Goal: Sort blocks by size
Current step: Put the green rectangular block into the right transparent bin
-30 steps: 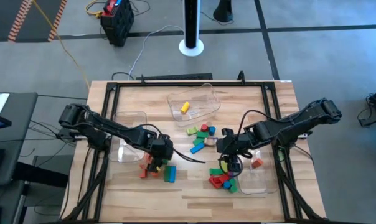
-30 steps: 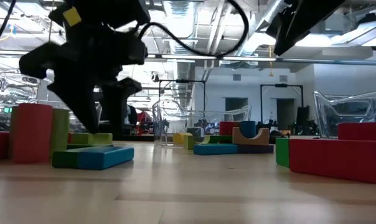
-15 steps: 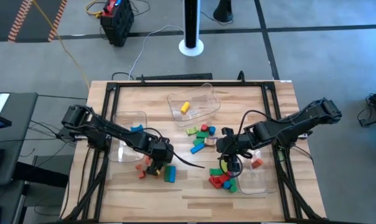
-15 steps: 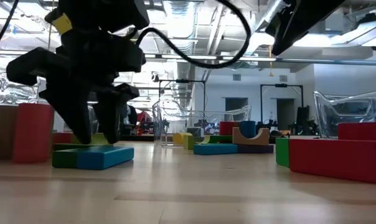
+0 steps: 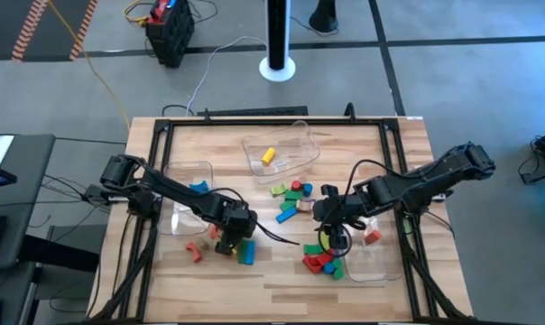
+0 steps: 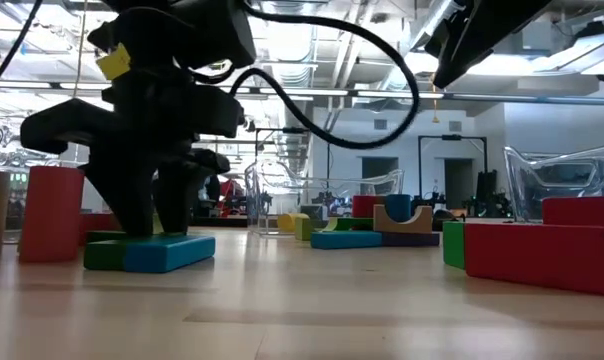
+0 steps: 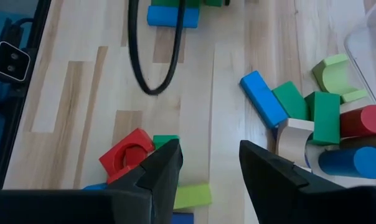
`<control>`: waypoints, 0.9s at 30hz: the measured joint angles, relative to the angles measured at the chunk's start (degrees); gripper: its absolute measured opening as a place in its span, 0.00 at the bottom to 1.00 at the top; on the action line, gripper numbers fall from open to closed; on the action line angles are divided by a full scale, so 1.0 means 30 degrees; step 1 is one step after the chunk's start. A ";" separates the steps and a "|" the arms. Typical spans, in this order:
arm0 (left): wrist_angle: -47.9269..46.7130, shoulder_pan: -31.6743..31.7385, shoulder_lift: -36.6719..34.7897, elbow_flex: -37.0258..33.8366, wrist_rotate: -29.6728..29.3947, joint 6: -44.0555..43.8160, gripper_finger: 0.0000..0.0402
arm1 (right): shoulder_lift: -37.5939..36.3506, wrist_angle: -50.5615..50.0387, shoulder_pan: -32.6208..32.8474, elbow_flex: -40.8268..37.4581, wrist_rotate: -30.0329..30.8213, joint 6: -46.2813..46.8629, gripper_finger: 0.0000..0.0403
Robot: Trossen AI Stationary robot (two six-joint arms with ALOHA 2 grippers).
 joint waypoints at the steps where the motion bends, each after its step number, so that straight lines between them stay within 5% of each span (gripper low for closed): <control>1: -0.0240 -0.0007 0.0041 0.0214 -0.0171 0.0147 0.40 | 0.0000 -0.0007 0.0000 0.0000 0.0000 0.0000 0.49; 9: -0.0874 0.0404 0.0077 0.0990 -0.0432 0.1367 0.21 | 0.0000 -0.0053 0.0076 0.0000 0.0000 0.0002 0.49; 27: -0.2913 0.1071 0.0044 0.4137 -0.0693 0.2977 0.21 | 0.0000 -0.0784 0.0284 0.0000 0.0796 0.0308 0.49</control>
